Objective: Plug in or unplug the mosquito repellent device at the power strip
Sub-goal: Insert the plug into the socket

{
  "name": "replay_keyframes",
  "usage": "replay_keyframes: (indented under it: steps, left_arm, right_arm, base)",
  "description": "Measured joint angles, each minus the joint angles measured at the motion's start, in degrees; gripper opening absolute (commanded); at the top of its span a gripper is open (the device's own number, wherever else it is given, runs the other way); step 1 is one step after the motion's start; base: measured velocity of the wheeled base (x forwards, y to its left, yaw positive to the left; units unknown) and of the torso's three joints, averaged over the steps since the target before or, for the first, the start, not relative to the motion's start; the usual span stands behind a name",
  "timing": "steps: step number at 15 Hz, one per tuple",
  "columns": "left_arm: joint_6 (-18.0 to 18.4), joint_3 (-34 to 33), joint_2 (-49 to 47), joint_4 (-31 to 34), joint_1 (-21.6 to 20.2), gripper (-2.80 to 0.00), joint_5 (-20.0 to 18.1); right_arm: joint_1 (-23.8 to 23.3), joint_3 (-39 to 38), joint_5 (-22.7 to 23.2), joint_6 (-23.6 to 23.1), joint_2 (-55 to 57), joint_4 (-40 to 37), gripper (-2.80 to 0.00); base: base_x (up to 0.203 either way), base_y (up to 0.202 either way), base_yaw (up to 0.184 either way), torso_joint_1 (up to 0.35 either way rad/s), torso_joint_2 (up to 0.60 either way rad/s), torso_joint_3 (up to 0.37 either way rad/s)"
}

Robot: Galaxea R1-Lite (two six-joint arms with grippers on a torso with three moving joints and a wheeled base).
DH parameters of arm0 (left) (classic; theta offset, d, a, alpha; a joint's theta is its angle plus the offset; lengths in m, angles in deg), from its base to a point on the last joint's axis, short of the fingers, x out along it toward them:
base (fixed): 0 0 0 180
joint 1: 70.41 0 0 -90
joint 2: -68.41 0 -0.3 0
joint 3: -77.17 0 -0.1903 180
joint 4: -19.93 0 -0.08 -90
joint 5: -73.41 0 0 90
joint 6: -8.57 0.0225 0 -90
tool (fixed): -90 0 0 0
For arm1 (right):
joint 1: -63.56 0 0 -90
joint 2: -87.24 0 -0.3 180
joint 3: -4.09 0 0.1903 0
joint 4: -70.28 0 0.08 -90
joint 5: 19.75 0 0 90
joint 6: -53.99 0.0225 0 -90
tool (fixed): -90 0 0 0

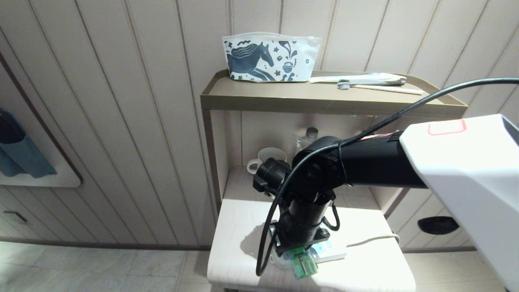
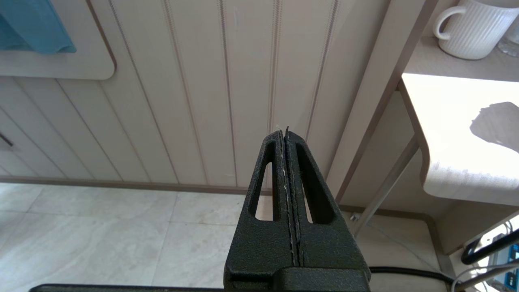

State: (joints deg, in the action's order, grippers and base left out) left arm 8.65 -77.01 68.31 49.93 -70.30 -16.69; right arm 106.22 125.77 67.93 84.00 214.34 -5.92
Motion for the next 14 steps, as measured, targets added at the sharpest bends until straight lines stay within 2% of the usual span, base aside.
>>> replay_keyframes:
  steps: [14]
  left_arm:
    - [0.02,0.0,0.0,0.01,0.0,-2.8,-0.01]
  right_arm:
    - [-0.37,3.44,-0.33,-0.17,1.64,-0.14,-2.8]
  base:
    - [0.0,0.0,0.0,0.0,0.0,0.0]
